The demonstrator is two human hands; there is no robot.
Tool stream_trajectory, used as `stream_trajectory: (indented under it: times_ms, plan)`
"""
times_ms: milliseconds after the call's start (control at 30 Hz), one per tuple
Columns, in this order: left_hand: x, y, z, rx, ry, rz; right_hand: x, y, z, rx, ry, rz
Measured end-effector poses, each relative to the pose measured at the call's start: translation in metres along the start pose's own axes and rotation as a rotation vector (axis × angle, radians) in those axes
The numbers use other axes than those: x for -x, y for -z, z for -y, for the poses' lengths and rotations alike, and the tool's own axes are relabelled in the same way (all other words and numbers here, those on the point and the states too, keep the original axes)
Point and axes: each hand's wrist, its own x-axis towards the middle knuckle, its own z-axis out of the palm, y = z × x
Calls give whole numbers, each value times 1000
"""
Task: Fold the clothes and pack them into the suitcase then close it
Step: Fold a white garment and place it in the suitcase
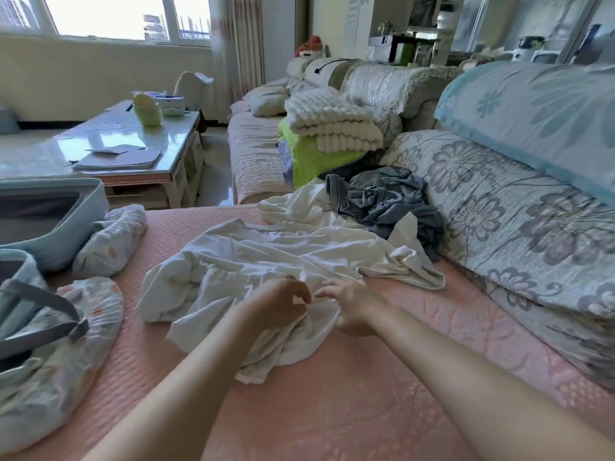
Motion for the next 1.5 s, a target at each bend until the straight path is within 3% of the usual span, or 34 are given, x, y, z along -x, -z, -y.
stream_trajectory:
  times_ms: [167, 300, 400, 600, 667, 733, 767, 867, 933, 1033, 1100, 1167, 1233, 1300, 1367, 1433, 1500]
  plan:
    - [68, -3, 48, -247, 75, 47, 6, -46, 53, -42, 64, -20]
    - [95, -19, 83, -65, 118, -95, 5, -67, 65, -183, 14, -65]
    - [104, -14, 85, 91, 102, -264, 7, -59, 63, -157, 33, -92]
    - [130, 15, 90, 293, 157, -373, 14, -21, 39, 16, -151, -399]
    - [142, 27, 93, 157, 301, -220, 21, -22, 30, 29, -268, -422]
    - [148, 29, 93, -134, 411, -53, 26, -30, 28, 57, -315, -329]
    - [150, 28, 91, -217, 422, -45, 27, -34, 29, 45, -308, -297]
    - [148, 19, 74, -155, 317, -162, 33, -39, 35, 35, -201, -386]
    - [147, 9, 65, -257, 182, 38, 40, -37, 41, 151, -76, -363]
    - [152, -9, 74, -391, 188, 312, 48, -31, 54, 262, 44, -106]
    - [152, -11, 81, -348, 188, 219, 50, -27, 60, 364, 27, 22]
    - [151, -1, 83, -298, 168, 94, 49, -22, 60, 309, -28, 37]
    - [154, 17, 82, -186, 190, 132, 47, -13, 54, 93, -83, 6]
    - [156, 36, 84, 82, 247, 168, 42, -5, 41, -247, -154, -91]
    - [150, 46, 91, 218, 298, 26, 36, 2, 31, -472, -207, -261]
    - [139, 46, 100, 63, 355, -252, 28, 0, 25, -499, -278, -424]
    - [129, 37, 103, -86, 364, -399, 20, -6, 22, -277, -366, -444]
